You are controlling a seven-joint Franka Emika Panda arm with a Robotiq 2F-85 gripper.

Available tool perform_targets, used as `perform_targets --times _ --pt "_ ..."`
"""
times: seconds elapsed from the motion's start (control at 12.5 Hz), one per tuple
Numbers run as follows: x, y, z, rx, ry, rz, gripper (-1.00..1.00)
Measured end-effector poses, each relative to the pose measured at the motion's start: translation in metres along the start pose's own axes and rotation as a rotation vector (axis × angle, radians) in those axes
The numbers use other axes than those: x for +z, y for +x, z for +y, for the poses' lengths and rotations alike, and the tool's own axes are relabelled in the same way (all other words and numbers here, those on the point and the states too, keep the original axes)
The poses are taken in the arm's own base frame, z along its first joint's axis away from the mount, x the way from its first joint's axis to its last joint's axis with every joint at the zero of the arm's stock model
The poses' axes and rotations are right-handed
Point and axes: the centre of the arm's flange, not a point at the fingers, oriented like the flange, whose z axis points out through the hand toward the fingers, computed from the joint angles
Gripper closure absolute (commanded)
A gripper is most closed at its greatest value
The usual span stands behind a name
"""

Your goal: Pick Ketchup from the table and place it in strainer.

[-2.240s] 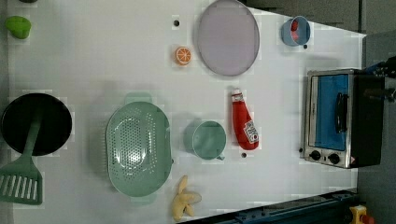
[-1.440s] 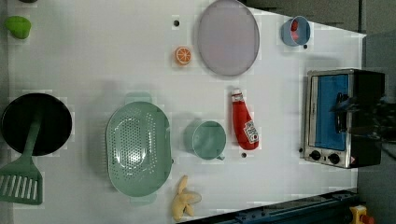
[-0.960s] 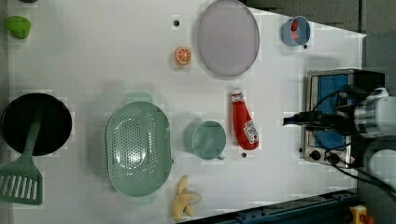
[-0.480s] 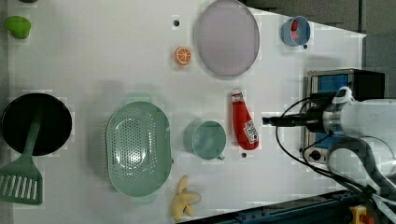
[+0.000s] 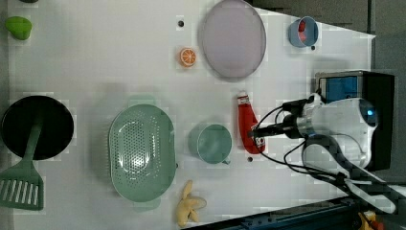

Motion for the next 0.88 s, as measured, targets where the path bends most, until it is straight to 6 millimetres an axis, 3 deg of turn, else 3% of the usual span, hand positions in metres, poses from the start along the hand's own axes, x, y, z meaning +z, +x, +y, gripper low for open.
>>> perform_targets --times 0.16,0.32,0.4,0.64,0.88 --pt "0.019 -0.001 0.000 0.000 0.008 -0.005 -1.00" --pt "0.025 0.002 0.002 0.010 0.015 0.018 -1.00" --pt "0.027 0.005 0.002 0.009 0.014 0.037 -0.91" --pt "0.030 0.008 0.003 0.012 0.009 0.069 -0.24" --pt "0.021 0.010 0.004 0.005 0.000 0.087 -0.24"
